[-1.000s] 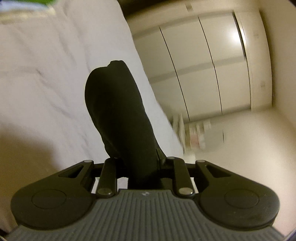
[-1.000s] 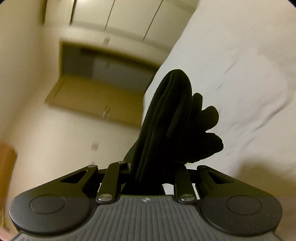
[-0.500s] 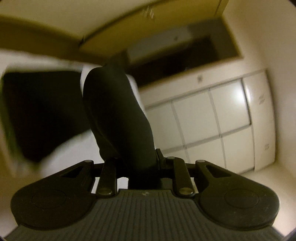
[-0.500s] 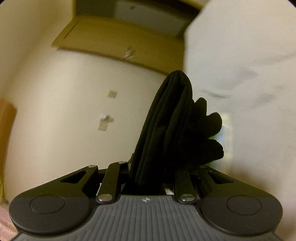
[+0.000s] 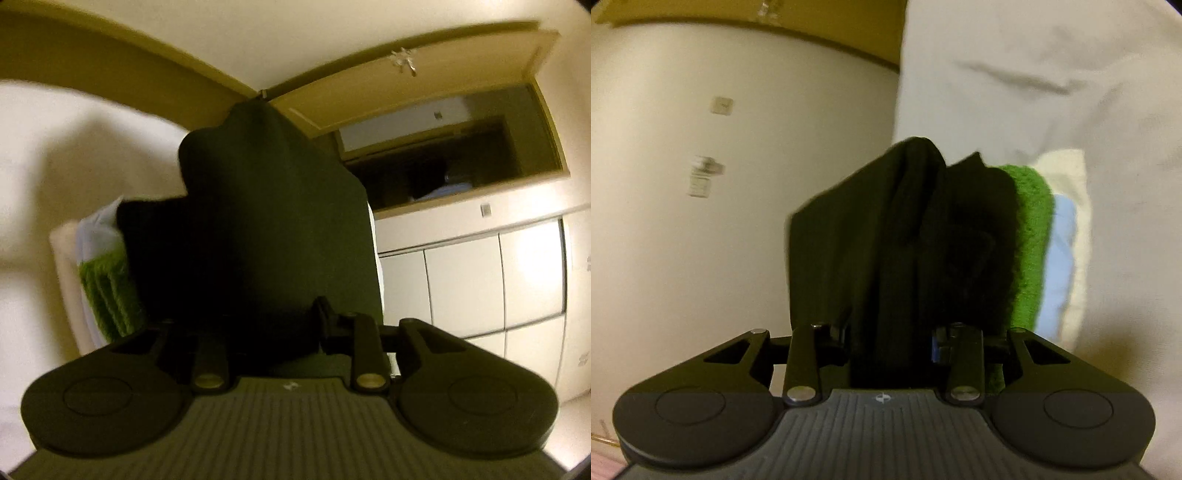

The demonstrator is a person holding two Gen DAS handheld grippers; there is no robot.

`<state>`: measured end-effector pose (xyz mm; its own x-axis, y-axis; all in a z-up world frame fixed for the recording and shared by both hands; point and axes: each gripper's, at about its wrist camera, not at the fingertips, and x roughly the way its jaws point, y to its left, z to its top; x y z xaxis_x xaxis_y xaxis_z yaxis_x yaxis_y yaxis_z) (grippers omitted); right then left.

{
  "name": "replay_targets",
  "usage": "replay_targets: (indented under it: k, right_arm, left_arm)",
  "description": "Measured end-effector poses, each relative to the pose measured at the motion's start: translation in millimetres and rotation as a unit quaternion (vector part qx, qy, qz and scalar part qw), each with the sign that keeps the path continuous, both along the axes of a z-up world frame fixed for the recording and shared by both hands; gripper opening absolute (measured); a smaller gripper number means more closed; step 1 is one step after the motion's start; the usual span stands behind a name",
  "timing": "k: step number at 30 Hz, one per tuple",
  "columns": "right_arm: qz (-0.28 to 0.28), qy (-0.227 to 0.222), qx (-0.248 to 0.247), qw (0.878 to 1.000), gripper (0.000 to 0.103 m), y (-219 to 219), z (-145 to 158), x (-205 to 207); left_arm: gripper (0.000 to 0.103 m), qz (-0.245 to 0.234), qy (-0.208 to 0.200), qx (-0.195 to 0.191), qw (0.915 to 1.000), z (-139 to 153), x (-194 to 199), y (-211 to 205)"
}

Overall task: Fold clothes
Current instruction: 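Lift and carry the black bundle with both grippers toward the clothes stack, then lower the black bundle onto the green and white stack with both grippers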

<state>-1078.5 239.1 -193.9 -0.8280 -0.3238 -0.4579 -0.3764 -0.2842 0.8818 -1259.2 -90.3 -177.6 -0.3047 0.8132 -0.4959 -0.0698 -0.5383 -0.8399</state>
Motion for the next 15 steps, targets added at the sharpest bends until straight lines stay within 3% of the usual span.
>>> replay_targets:
  k: [4, 6, 10, 13, 15]
  right_arm:
    - [0.018, 0.019, 0.063, 0.998, 0.032, -8.3, 31.1, 0.4]
    - [0.028, 0.023, 0.083, 0.996, 0.032, -12.4, 40.1, -7.9]
    - [0.028, -0.042, 0.073, 0.996, 0.044, -4.4, 29.8, -12.7]
    - [0.005, -0.047, 0.095, 0.994, 0.054, -5.7, 35.4, 1.7]
    - [-0.011, -0.055, 0.127, 0.99, 0.055, -5.7, 43.2, 9.3]
  left_arm:
    - [0.024, -0.022, 0.07, -0.026, 0.997, 28.5, 5.1, 9.4]
    - [0.027, -0.025, 0.071, -0.045, 0.9961, 26.0, -4.0, 3.9]
    - [0.03, -0.042, 0.041, -0.07, 0.9958, 19.0, -12.7, -4.8]
    - [0.034, -0.053, 0.057, -0.107, 0.9912, 41.1, -2.8, -9.0]
    - [0.034, -0.053, 0.075, -0.136, 0.9864, 56.8, 5.0, -14.7]
